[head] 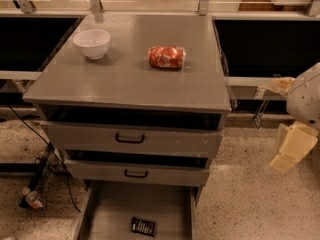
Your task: Pick rxbar chocolate from bottom drawer and place on counter
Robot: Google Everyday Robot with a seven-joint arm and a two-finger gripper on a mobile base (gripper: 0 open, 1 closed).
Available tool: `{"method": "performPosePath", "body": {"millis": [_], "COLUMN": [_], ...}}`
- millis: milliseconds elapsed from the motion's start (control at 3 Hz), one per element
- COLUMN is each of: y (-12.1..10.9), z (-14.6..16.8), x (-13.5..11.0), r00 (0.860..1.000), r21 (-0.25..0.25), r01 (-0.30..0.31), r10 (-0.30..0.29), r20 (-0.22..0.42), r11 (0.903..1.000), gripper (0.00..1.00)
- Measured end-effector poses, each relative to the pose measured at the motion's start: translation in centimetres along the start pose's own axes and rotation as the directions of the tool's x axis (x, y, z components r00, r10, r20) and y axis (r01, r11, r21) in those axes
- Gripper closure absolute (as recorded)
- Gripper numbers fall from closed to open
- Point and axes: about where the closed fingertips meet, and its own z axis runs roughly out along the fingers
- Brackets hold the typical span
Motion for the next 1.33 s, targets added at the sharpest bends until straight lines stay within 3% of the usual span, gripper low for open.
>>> {"method": "performPosePath", "body": {"millis": [333, 667, 1333], "y": [1.7, 1.7, 3.0], "z": [1.5, 1.5, 4.8], "x": [0.4, 0.4, 0.9], "r00": [0.999, 0.999, 0.992], "r21": [-0.044, -0.044, -0.061], "r01": [0.016, 0.016, 0.054], "r10": [-0.015, -0.015, -0.060], "r20": [0.031, 0.031, -0.108], "r11": [0.9989, 0.9989, 0.9967], "gripper": [0.00, 0.00, 0.00]}}
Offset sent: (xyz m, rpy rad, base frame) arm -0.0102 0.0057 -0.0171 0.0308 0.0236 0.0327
